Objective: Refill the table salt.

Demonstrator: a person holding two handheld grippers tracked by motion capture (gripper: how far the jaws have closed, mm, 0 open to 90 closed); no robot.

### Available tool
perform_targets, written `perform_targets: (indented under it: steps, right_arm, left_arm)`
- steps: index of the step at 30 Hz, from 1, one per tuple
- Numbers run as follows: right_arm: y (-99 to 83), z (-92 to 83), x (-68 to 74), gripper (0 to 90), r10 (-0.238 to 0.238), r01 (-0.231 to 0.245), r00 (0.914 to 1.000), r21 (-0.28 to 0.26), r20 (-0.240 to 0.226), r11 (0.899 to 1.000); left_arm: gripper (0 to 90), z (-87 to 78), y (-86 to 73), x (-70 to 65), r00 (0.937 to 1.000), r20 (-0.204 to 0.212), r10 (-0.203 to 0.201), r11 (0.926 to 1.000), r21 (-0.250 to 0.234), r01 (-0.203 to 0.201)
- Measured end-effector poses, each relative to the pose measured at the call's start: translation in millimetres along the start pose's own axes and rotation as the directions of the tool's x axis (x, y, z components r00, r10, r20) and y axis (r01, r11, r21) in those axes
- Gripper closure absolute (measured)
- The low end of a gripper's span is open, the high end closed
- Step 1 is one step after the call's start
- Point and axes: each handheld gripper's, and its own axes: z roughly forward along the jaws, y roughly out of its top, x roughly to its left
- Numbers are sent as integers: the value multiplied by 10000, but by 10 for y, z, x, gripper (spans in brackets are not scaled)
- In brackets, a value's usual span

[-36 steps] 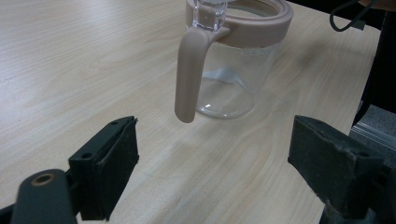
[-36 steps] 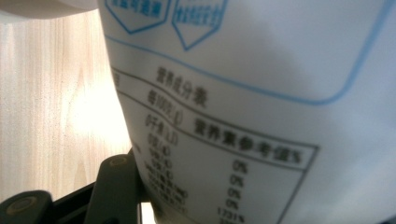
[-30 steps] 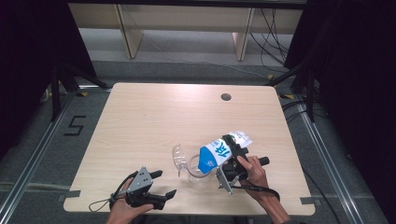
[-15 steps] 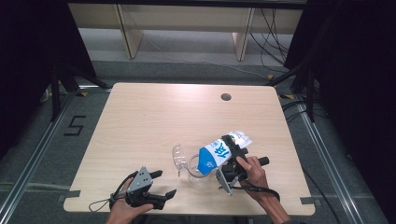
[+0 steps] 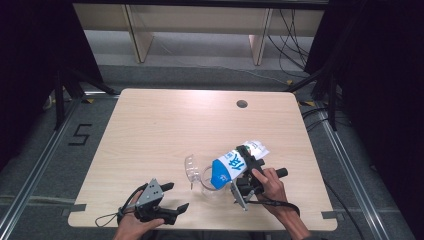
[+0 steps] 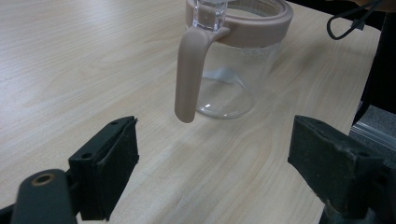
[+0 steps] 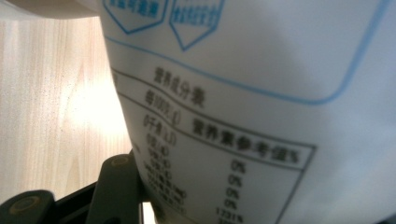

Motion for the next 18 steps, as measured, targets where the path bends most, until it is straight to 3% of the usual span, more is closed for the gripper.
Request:
perform_targets:
  steps: [1, 3, 5, 6, 7, 8, 11, 18]
  right_arm:
    - [1, -4, 5, 473, 72, -72, 10000, 41, -1, 10000]
    - [6, 2, -16, 474, -299, 301, 9995, -72, 141, 9995]
    - [7, 0, -8, 476, -228, 229, 9997, -38, 72, 9997]
    - [14, -2, -34, 477, -590, 591, 9982, -58, 116, 9982]
    - [22, -4, -61, 477, -959, 961, 9952, -113, 200, 9953]
    - [21, -3, -61, 477, -940, 942, 9954, -125, 209, 9955]
    - [22, -4, -52, 477, -911, 912, 9957, -84, 171, 9958]
    - [20, -4, -46, 477, -960, 960, 9952, -19, 165, 9954]
  left_arm:
    - [152, 0, 0, -1, 10000, -6, -18, 10000, 4, 18]
    - [152, -1, 0, 0, 10000, -2, 5, 10000, 9, -5]
    - [152, 0, -1, -3, 10000, -15, -53, 10000, 2, 53]
    - [152, 4, -6, -11, 9997, 6, -229, 9997, -37, 229]
    - [152, -1, -2, -8, 9999, -47, -125, 9999, 8, 125]
    - [152, -1, 0, 0, 10000, -6, 2, 10000, 15, -2]
    - [152, 2, -4, -10, 9998, -22, -190, 9998, -10, 190]
    - [152, 2, -5, -11, 9998, -39, -203, 9998, -16, 203]
